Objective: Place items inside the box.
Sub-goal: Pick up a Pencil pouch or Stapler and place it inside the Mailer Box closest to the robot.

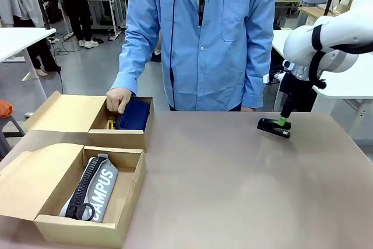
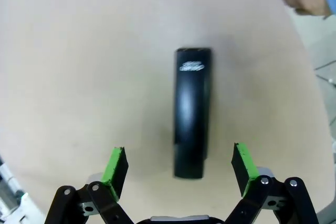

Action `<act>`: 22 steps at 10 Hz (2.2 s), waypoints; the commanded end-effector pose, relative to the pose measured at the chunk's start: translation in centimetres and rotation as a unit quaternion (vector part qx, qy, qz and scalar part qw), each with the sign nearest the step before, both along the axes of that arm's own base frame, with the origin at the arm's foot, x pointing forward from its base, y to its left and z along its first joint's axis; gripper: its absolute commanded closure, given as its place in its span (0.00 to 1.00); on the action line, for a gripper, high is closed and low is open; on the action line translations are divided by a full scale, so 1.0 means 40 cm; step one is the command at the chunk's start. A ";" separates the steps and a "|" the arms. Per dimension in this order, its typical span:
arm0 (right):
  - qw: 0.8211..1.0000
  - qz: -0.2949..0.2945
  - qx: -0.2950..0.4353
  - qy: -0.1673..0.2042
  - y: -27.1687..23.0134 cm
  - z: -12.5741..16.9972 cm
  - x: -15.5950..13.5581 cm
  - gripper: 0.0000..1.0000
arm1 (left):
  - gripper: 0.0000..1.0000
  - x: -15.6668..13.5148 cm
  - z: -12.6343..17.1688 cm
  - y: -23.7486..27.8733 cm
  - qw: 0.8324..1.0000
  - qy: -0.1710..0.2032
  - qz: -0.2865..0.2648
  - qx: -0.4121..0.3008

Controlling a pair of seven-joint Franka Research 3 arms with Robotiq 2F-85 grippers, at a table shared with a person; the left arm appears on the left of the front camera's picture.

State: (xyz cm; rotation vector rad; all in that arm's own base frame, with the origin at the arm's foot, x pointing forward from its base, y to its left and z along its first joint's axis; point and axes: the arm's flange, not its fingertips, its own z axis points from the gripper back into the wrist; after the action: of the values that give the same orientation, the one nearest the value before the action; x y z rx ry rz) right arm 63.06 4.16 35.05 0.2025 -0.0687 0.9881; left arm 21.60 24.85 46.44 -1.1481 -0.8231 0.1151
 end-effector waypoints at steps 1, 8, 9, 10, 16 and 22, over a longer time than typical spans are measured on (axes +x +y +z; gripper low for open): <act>0.997 0.007 -0.006 -0.079 0.009 -0.049 -0.003 0.00 | 0.00 -0.002 0.002 -0.001 1.000 -0.014 0.001 -0.004; 0.999 -0.002 -0.017 -0.037 0.018 -0.117 0.004 0.00 | 0.00 -0.002 0.002 -0.001 1.000 -0.014 0.001 -0.004; 0.999 0.002 -0.020 -0.032 0.021 -0.121 0.000 0.00 | 0.00 -0.002 0.002 -0.001 1.000 -0.014 0.001 -0.004; 0.999 0.003 -0.021 -0.024 0.024 -0.125 -0.004 0.60 | 0.00 -0.002 0.002 -0.001 1.000 -0.014 0.001 -0.004; 1.000 -0.003 -0.013 -0.023 0.025 -0.122 -0.012 1.00 | 0.00 -0.002 0.002 -0.001 1.000 -0.014 0.001 -0.004; 0.989 -0.142 0.020 -0.023 0.032 0.084 -0.161 1.00 | 0.00 -0.002 0.002 -0.001 1.000 -0.014 0.001 -0.004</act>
State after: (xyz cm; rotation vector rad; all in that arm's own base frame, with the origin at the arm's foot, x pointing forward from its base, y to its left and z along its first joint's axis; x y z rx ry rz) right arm 60.85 5.24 33.73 0.1642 -0.1286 0.8825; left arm 21.60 24.85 46.45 -1.1479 -0.8232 0.1149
